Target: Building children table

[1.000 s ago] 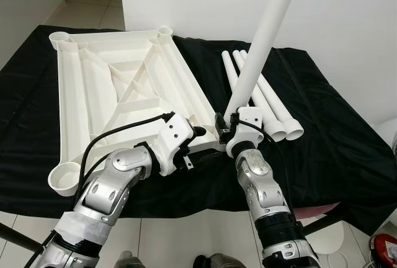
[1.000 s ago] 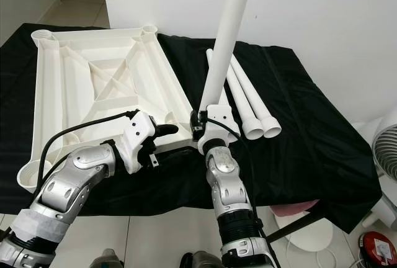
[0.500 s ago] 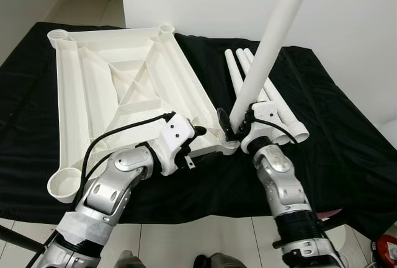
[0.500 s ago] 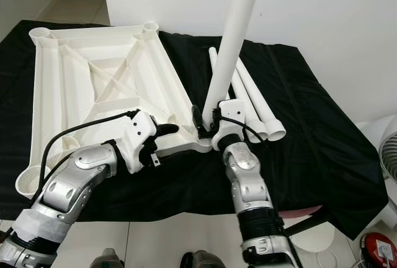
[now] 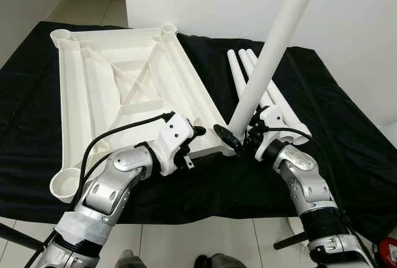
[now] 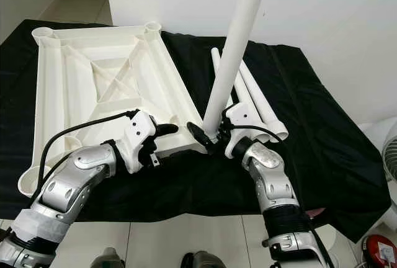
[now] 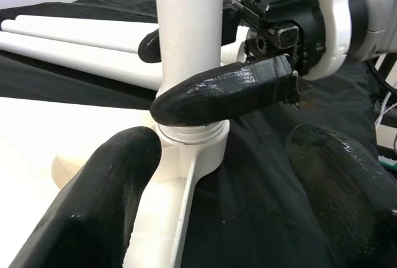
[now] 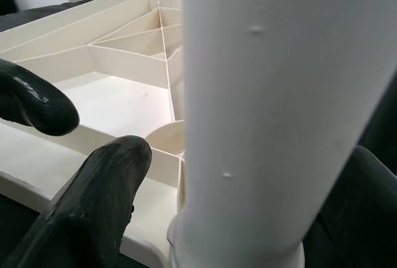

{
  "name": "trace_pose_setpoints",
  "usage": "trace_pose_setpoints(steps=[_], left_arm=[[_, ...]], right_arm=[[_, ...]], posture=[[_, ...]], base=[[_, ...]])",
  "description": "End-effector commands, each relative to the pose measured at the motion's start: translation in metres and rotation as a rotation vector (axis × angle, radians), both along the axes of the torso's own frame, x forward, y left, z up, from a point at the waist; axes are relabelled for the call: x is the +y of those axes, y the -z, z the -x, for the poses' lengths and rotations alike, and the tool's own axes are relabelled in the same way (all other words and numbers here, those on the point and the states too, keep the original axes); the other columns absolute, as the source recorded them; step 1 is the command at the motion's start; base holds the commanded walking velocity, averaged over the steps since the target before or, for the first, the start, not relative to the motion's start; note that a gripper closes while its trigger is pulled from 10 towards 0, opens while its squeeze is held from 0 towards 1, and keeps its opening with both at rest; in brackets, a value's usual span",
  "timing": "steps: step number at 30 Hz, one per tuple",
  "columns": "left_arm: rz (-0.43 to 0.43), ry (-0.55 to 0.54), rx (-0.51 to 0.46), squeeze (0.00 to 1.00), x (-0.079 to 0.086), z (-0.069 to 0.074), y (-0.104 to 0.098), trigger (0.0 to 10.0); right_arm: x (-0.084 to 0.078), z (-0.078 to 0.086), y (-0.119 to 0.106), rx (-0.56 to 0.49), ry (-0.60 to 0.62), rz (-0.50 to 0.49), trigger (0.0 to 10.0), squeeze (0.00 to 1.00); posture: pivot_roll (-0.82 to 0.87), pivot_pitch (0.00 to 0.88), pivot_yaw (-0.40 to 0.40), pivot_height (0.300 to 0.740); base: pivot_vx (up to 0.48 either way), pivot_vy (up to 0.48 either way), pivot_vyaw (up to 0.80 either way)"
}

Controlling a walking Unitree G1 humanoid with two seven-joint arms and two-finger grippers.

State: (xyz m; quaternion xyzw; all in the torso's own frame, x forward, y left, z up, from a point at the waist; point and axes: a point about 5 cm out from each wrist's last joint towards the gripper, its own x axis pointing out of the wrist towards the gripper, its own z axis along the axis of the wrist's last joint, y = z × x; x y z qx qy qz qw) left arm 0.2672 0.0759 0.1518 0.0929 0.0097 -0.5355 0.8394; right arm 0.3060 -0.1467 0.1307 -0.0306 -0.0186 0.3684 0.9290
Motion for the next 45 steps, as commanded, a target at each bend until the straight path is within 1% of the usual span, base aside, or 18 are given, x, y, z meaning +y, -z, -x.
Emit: trace_pose_setpoints(steps=[1,4,5,6,13,19,20,24,26,27,28,30,33,34,35,37,39,45], left_arm=[[-0.001,0.037,0.012,0.00,-0.003,0.003,0.000,10.0],[-0.001,0.034,0.013,0.00,-0.002,0.003,0.000,10.0],[0.000,0.033,0.014,0.00,-0.002,0.003,0.000,10.0],[0.000,0.033,0.015,0.00,-0.002,0.003,0.000,10.0],[0.000,0.034,0.017,0.00,-0.002,0.003,0.000,10.0],[0.000,0.034,0.017,0.00,-0.002,0.002,-0.001,10.0],[0.000,0.034,0.017,0.00,-0.002,0.003,-0.001,10.0],[-0.001,0.035,0.020,0.00,-0.002,0.003,-0.001,10.0],[0.000,0.037,0.021,0.00,-0.002,0.003,0.000,10.0],[0.000,0.037,0.021,0.00,-0.002,0.003,0.000,10.0],[0.000,0.038,0.022,0.00,-0.003,0.003,0.000,10.0],[0.000,0.038,0.022,0.00,-0.003,0.003,0.000,10.0],[0.001,0.042,0.022,0.00,-0.004,0.004,0.000,10.0],[0.001,0.042,0.022,0.00,-0.004,0.004,0.000,10.0],[0.001,0.043,0.022,0.00,-0.004,0.004,0.000,10.0],[0.001,0.044,0.022,0.00,-0.004,0.004,0.000,10.0],[-0.001,0.044,0.022,0.00,-0.004,0.004,0.000,10.0],[-0.004,0.047,0.023,0.00,-0.003,0.005,0.001,10.0]], right_arm=[[-0.005,-0.001,-0.002,-0.008,-0.002,-0.002,10.0,0.00],[-0.008,-0.002,0.000,-0.003,-0.013,0.005,10.0,0.00],[-0.009,-0.002,0.001,0.003,-0.020,0.000,2.5,0.00],[-0.010,-0.002,0.003,0.012,-0.025,-0.009,0.0,0.00],[-0.005,-0.001,0.010,0.039,-0.029,-0.033,0.0,0.00],[0.001,0.006,0.016,0.066,-0.034,-0.069,0.0,0.00],[0.002,0.007,0.016,0.066,-0.027,-0.071,10.0,0.00],[0.006,0.008,0.017,0.062,0.017,-0.078,10.0,0.00],[0.013,0.007,0.016,0.050,0.105,-0.049,10.0,0.00],[0.013,0.007,0.016,0.050,0.105,-0.049,10.0,0.00],[0.019,0.006,0.014,0.041,0.211,-0.051,10.0,0.00],[0.022,0.006,0.013,0.039,0.247,-0.059,10.0,0.00],[0.025,0.005,0.013,0.068,0.487,-0.097,10.0,0.00],[0.025,0.005,0.013,0.068,0.487,-0.097,10.0,0.00],[0.029,0.007,0.011,0.030,0.538,-0.077,10.0,0.00],[0.032,0.008,0.010,0.027,0.554,-0.092,10.0,0.00],[0.041,0.012,0.008,0.015,0.558,-0.098,10.0,0.00],[0.038,0.011,0.006,0.015,0.579,-0.102,10.0,0.00]], posture=[[0.10,0.000,-0.096,0.740],[0.10,0.000,-0.098,0.740],[0.10,0.000,-0.096,0.740],[0.10,0.000,-0.096,0.740],[0.10,0.000,-0.094,0.740],[0.10,0.000,-0.093,0.740],[0.10,0.000,-0.093,0.740],[0.10,0.000,-0.092,0.740],[0.10,0.000,-0.097,0.740],[0.10,0.000,-0.097,0.740],[0.10,0.000,-0.100,0.740],[0.10,0.000,-0.101,0.740],[0.10,0.000,-0.101,0.740],[0.10,0.000,-0.101,0.740],[0.10,0.000,-0.103,0.740],[0.10,0.000,-0.103,0.740],[0.11,0.000,-0.103,0.740],[0.11,0.000,-0.099,0.740]], base=[[0.000,0.000,0.00],[0.000,0.000,0.00],[0.000,0.000,0.00],[0.000,0.000,0.00],[0.000,0.000,0.00],[0.000,0.000,0.00],[0.000,0.000,0.00],[0.000,0.000,0.00],[0.000,0.000,0.00],[0.000,0.000,0.00],[0.000,0.000,0.00],[0.000,0.000,0.00],[0.000,0.000,0.00],[0.000,0.000,0.00],[0.000,0.000,0.00],[0.000,0.000,0.00],[0.000,0.000,0.00],[0.000,0.000,0.00]])
